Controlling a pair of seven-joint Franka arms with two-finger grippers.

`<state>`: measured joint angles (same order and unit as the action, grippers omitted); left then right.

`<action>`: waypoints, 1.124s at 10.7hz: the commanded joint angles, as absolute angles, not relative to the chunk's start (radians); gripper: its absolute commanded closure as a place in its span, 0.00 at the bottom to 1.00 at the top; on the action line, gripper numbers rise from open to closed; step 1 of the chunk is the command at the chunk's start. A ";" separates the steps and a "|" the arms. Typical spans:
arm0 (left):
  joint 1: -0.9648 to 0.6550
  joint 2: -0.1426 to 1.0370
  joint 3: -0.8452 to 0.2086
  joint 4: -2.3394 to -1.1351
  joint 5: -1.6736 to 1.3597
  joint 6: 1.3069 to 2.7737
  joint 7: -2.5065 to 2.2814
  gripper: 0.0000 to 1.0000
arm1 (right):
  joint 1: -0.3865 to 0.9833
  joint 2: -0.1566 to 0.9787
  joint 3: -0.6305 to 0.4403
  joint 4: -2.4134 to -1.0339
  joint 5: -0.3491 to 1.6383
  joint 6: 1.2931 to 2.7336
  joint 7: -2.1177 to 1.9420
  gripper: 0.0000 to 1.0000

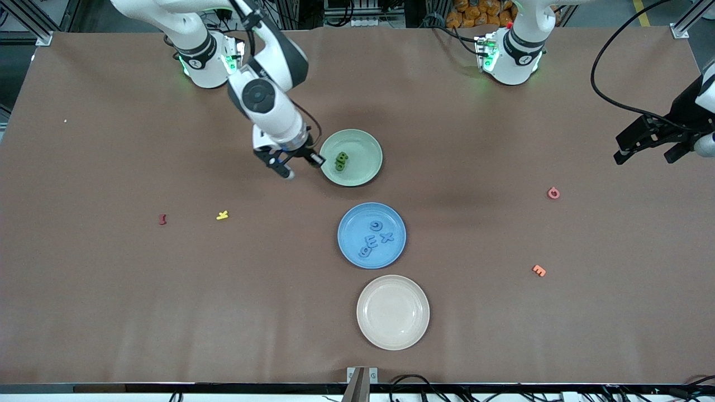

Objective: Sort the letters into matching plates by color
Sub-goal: 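Lower the green n onto the green plate and open the right gripper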

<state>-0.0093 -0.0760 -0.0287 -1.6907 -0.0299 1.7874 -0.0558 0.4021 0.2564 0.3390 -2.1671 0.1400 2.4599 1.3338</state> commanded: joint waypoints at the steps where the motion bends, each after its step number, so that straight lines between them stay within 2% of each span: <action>1: 0.008 -0.040 -0.025 -1.591 -0.020 1.657 0.015 0.00 | 0.490 0.342 0.376 -2.106 0.097 2.459 1.413 1.00; 5: -0.002 -0.020 -0.029 -1.586 -0.023 1.624 0.006 0.00 | 0.548 0.451 0.380 -2.103 -0.125 2.580 1.629 1.00; 12: -0.011 0.011 -0.034 -1.588 -0.028 1.640 0.015 0.00 | 0.535 0.483 0.373 -2.103 -0.166 2.591 1.641 1.00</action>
